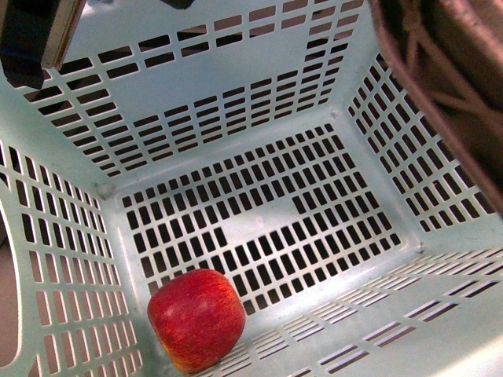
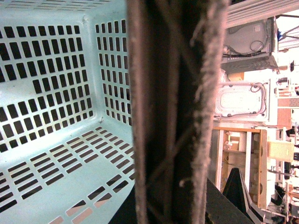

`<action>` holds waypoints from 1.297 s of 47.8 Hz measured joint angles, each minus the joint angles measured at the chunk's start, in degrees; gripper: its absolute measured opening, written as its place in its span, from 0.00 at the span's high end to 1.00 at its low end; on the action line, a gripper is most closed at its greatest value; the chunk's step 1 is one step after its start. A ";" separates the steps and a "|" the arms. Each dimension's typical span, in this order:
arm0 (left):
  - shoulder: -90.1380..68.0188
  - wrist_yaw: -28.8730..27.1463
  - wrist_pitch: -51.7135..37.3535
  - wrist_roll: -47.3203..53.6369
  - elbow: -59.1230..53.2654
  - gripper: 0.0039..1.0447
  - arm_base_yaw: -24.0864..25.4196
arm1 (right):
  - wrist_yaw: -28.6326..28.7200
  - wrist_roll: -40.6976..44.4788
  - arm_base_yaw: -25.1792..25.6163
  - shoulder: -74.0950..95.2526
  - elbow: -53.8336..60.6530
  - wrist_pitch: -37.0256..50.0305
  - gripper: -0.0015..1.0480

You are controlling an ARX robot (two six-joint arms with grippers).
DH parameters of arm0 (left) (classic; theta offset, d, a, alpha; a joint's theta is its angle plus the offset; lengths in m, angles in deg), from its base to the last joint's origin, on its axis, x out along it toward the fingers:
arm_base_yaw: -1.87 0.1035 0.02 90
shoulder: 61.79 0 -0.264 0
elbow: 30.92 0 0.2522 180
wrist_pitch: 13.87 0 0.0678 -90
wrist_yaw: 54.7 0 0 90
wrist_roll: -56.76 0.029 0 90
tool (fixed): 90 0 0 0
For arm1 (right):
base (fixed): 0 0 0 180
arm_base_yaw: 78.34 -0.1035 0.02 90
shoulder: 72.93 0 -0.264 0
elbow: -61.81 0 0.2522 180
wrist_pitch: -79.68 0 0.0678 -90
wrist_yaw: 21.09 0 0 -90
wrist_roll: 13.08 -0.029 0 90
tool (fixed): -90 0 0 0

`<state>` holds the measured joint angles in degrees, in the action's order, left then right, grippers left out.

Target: Pick apple with right arm and hold basket with left

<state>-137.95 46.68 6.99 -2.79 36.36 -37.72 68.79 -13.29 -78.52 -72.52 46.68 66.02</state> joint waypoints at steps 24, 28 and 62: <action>0.00 -0.02 0.00 0.04 0.00 0.94 0.00 | 0.00 0.04 0.00 -0.04 0.00 -0.02 0.39; 0.00 0.00 0.00 0.11 0.00 0.94 0.00 | 0.00 0.04 0.00 -0.04 0.00 -0.02 0.19; -2.89 -13.70 -4.44 -17.90 -1.31 0.94 10.88 | 0.00 0.04 0.00 -0.07 0.00 -0.02 0.09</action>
<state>-140.83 32.98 2.55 -20.69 35.05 -26.83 68.79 -13.24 -78.52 -72.59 46.68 66.00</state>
